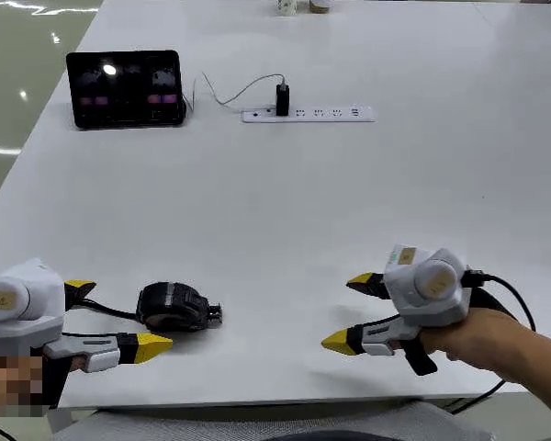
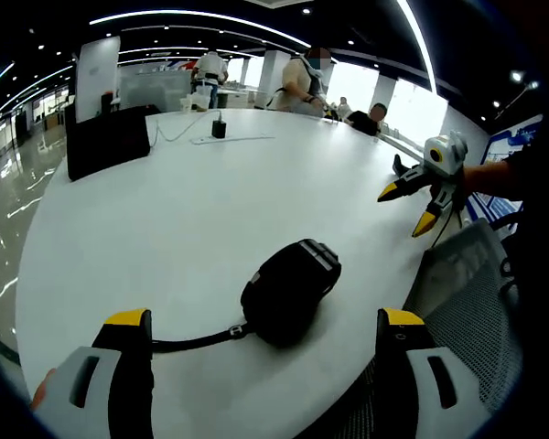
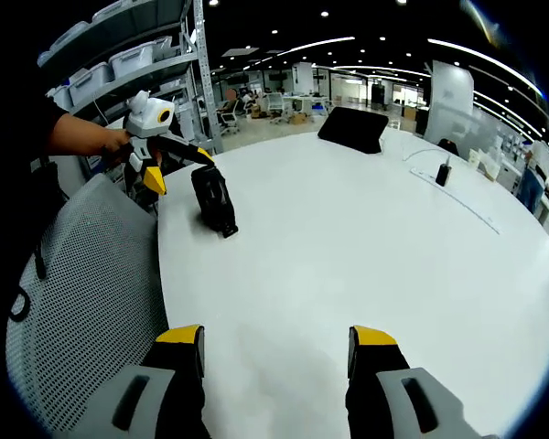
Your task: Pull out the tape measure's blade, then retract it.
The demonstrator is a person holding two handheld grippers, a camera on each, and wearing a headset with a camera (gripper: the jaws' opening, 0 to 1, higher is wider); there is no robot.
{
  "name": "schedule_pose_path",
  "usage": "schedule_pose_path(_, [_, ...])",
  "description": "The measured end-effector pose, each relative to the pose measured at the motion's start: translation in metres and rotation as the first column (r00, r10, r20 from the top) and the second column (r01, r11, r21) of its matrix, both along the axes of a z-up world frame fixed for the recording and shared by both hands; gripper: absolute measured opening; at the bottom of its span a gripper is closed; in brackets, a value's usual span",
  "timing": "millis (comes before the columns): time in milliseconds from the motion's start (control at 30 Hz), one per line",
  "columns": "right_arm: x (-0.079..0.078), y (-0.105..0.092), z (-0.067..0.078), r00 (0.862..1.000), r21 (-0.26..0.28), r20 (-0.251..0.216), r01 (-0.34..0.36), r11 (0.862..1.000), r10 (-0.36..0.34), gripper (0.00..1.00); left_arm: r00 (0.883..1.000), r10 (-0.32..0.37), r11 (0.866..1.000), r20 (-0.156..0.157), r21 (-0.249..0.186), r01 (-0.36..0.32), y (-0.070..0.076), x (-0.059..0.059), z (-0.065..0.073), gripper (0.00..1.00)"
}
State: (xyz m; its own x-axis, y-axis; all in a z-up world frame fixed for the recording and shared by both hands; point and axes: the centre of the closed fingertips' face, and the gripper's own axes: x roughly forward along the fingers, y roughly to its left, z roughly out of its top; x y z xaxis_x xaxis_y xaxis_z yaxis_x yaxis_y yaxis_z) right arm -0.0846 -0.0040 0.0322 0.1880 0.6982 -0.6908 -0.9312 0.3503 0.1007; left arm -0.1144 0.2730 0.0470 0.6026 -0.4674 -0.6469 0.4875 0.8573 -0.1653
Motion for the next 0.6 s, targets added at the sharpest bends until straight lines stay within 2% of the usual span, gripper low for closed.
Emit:
schedule_pose_path(100, [0.000, -0.017, 0.000, 1.000, -0.001, -0.001, 0.021, 1.000, -0.021, 0.66, 1.000, -0.015, 1.000, 0.009, 0.005, 0.015, 0.002, -0.001, 0.001, 0.99])
schedule_pose_path(200, [0.000, -0.030, 0.000, 0.999, -0.006, -0.008, 0.047, 0.999, -0.047, 0.71, 1.000, -0.020, 1.000, -0.002, 0.012, 0.020, 0.004, -0.003, 0.001, 0.99])
schedule_pose_path(433, [0.005, -0.060, 0.006, 0.995, 0.030, -0.004, 0.101, 0.994, -0.101, 0.79, 1.000, -0.029, 0.999, -0.004, 0.021, 0.029, 0.007, -0.005, 0.002, 0.99])
schedule_pose_path(600, [0.001, -0.080, 0.004, 0.995, 0.005, 0.001, 0.103, 0.995, -0.103, 0.86, 0.999, -0.040, 0.999, -0.023, 0.019, 0.040, 0.008, -0.009, 0.001, 0.98])
